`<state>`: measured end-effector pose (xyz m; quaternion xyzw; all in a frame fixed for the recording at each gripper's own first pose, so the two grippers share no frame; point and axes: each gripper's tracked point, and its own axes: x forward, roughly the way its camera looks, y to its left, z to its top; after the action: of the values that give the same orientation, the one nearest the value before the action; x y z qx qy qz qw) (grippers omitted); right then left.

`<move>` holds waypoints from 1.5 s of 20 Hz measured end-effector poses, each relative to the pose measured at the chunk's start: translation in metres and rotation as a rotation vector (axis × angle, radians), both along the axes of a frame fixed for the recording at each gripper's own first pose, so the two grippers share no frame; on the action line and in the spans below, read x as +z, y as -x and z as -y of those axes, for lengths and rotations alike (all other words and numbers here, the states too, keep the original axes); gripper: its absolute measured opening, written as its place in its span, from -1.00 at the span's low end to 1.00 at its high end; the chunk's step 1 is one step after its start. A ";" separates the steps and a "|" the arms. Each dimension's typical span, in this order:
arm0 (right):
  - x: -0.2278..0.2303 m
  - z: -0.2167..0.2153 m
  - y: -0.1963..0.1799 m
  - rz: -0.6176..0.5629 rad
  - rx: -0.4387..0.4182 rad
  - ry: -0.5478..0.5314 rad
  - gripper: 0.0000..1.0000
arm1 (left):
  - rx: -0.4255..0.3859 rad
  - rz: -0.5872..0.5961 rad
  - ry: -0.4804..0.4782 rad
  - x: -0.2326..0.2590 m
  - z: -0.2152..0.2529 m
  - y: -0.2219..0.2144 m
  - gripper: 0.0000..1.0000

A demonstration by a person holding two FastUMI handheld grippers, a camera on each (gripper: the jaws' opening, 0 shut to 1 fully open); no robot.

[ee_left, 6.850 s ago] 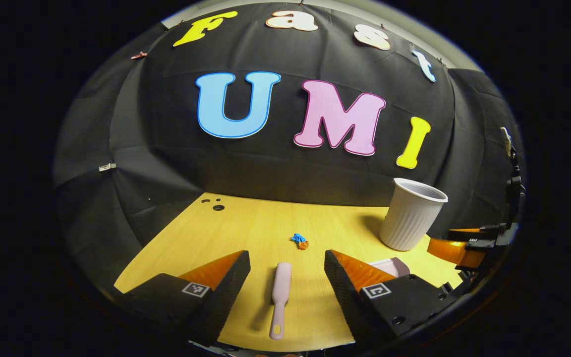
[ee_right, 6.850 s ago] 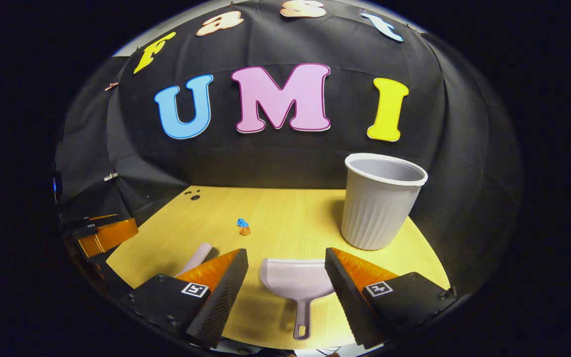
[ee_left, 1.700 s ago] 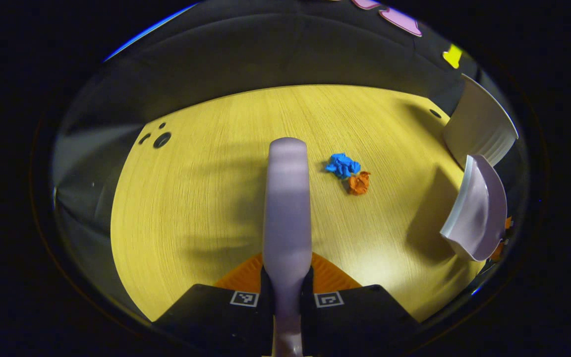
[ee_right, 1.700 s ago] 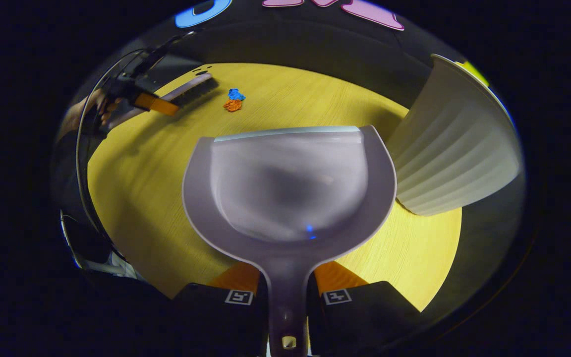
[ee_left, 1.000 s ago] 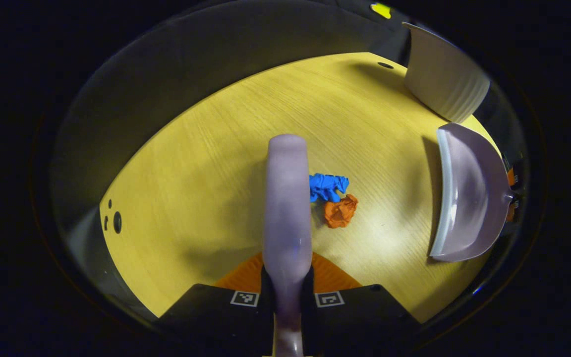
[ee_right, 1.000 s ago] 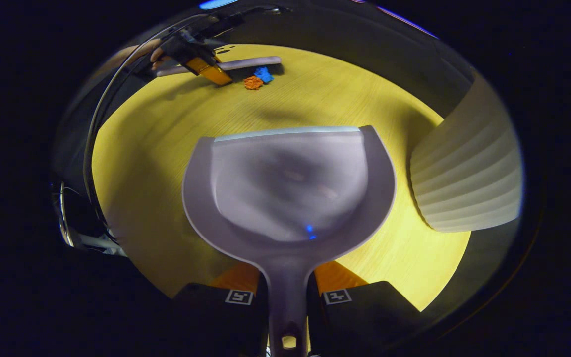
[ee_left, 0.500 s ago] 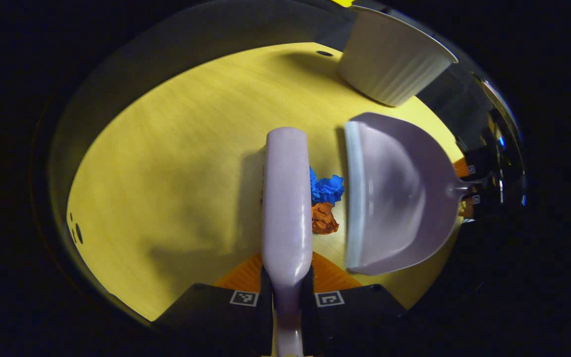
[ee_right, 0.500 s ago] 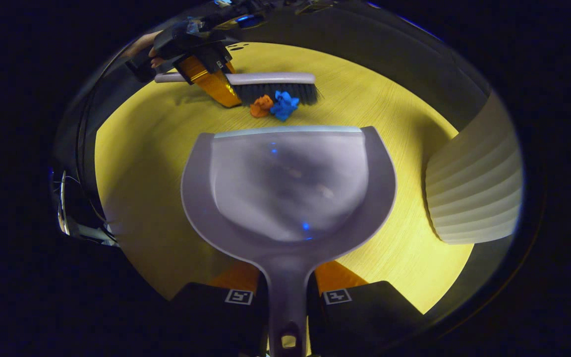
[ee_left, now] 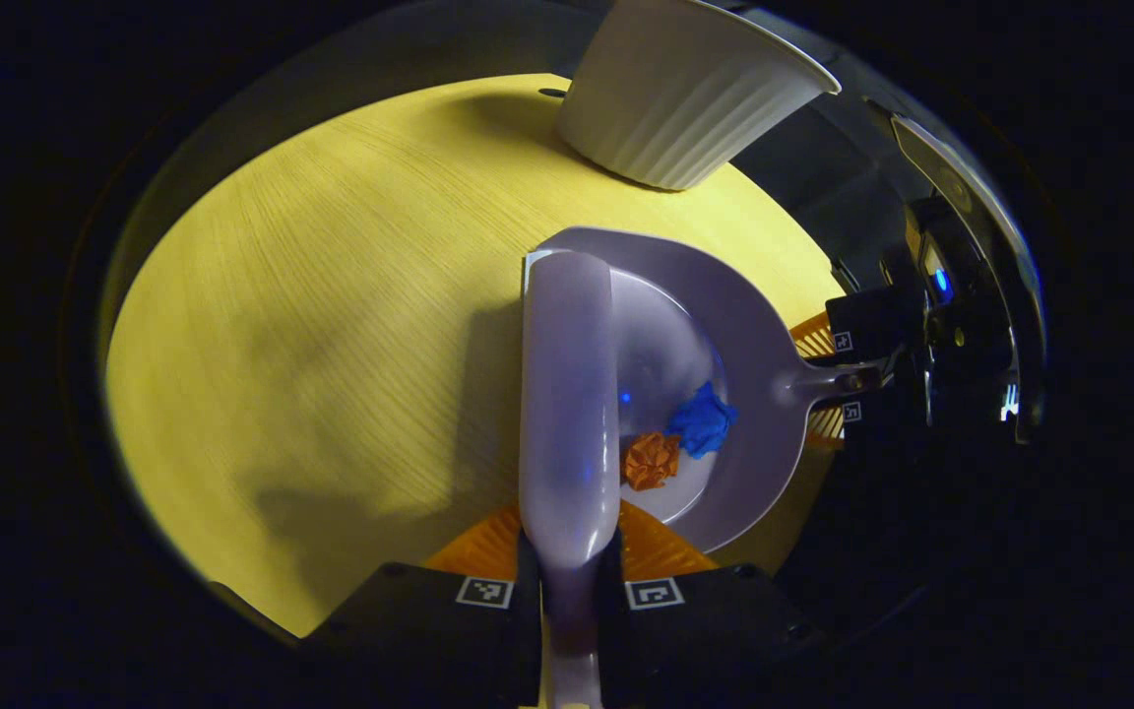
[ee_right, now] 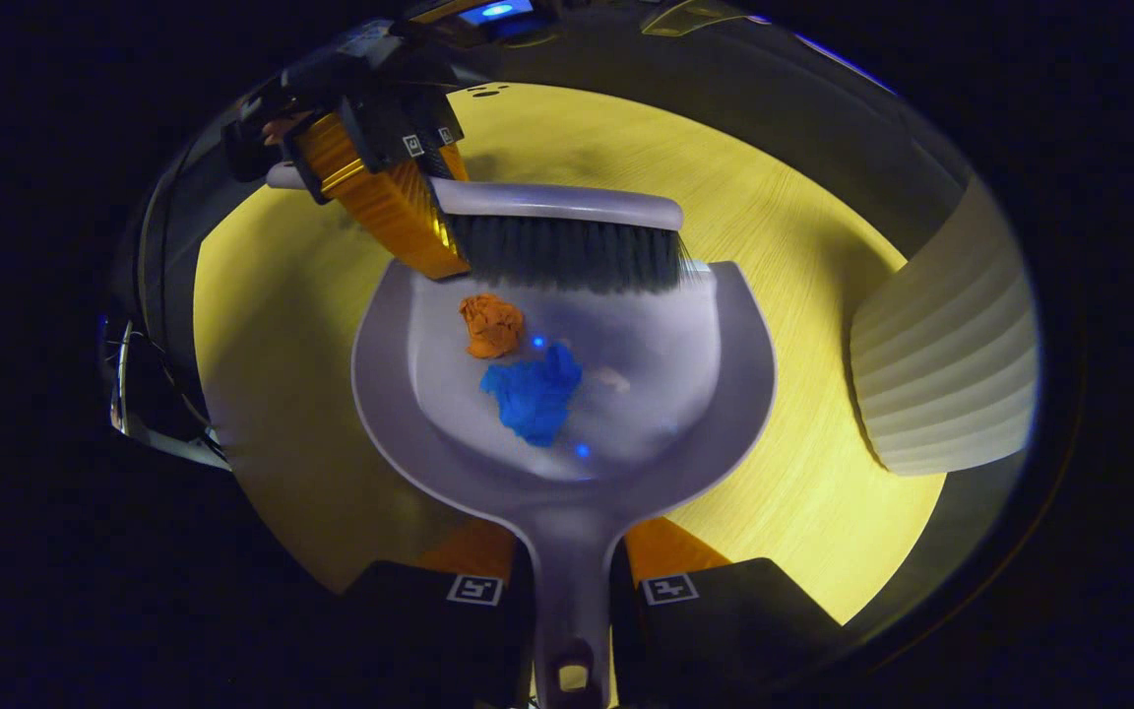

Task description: Pick up the small broom and dustpan from the desktop, sweep the trash into the dustpan with the broom, and then empty the trash into the garbage bin.

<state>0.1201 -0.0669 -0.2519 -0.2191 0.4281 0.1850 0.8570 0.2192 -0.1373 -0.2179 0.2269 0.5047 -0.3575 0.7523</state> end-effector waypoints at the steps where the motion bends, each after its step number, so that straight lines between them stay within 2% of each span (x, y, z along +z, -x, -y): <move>1: -0.002 0.001 -0.005 0.007 0.001 0.005 -0.28 | 0.030 -0.001 0.027 0.002 0.003 0.005 -0.46; 3: -0.006 0.003 -0.011 0.010 -0.001 0.008 -0.28 | 0.087 0.008 0.081 0.010 0.001 0.013 -0.50; 6: -0.015 0.009 -0.010 0.007 -0.001 0.006 -0.27 | 0.168 0.069 0.142 0.023 -0.005 0.020 -0.46; 7: -0.018 0.010 -0.011 0.013 0.001 0.005 -0.20 | 0.200 0.086 0.167 0.029 -0.009 0.021 -0.46; 10: -0.023 0.010 -0.011 0.024 -0.001 -0.002 -0.36 | 0.302 0.160 0.224 0.049 -0.034 0.027 -0.46; 11: -0.020 0.010 -0.009 0.028 -0.003 -0.001 -0.28 | 0.336 0.187 0.242 0.058 -0.044 0.033 -0.46; 13: -0.019 0.008 -0.009 0.028 -0.006 -0.003 -0.28 | 0.403 0.241 0.270 0.064 -0.063 0.049 -0.46; 17: -0.015 0.008 -0.010 0.042 -0.011 -0.011 -0.28 | 0.505 0.334 0.272 0.023 -0.099 0.077 -0.46; 21: -0.017 0.007 -0.007 0.091 -0.022 -0.033 -0.28 | 0.586 0.351 0.269 -0.044 -0.128 0.106 -0.47; 24: -0.021 0.007 -0.008 0.111 -0.037 -0.060 -0.28 | 0.634 0.338 0.273 -0.040 -0.149 0.147 -0.48; 30: -0.021 0.008 -0.014 0.176 -0.072 -0.032 -0.28 | 0.697 0.318 0.314 -0.054 -0.156 0.178 -0.46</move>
<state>0.1340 -0.0749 -0.2728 -0.2055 0.3558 0.1409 0.9007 0.0412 0.0187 -0.2723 -0.0226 0.3681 -0.1142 0.9225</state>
